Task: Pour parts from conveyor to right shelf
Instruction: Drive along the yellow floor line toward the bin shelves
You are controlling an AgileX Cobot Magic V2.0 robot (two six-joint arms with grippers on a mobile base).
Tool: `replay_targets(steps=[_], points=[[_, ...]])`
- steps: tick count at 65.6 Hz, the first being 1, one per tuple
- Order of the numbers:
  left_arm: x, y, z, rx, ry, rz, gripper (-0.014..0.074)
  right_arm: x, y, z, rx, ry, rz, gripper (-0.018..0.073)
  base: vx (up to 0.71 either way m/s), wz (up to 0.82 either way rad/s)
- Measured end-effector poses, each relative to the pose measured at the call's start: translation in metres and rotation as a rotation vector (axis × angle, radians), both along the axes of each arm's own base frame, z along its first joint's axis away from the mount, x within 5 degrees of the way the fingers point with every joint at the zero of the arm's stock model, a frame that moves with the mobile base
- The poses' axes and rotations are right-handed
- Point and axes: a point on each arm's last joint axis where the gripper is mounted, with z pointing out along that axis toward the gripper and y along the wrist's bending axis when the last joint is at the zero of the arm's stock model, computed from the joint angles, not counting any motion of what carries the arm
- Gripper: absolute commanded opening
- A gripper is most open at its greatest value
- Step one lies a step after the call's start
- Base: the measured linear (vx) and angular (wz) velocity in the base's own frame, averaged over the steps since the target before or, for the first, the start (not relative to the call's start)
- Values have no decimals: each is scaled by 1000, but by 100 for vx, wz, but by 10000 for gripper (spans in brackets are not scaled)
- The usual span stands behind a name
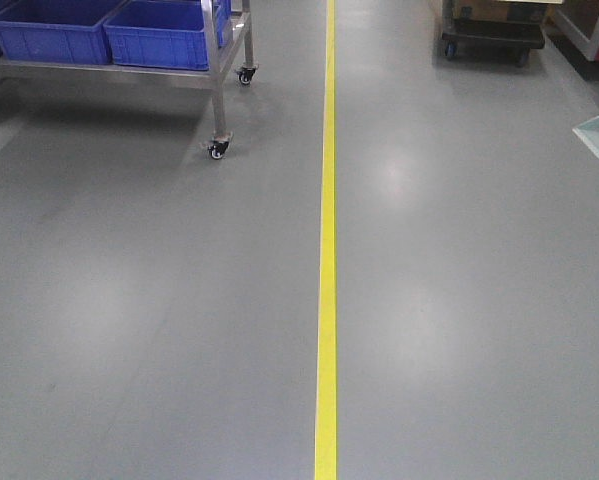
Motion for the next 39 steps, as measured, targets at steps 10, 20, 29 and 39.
replay_targets(steps=[10,20,29,39], points=[[0,0,0,0,0,0,-6,0,0,0,0,0,0,-5,72,1],[0,0,0,0,0,0,-6,0,0,0,0,0,0,-5,70,4],[0,0,0,0,0,0,-6,0,0,0,0,1,0,-5,67,16],[0,0,0,0,0,0,-6,0,0,0,0,1,0,-5,64,39]])
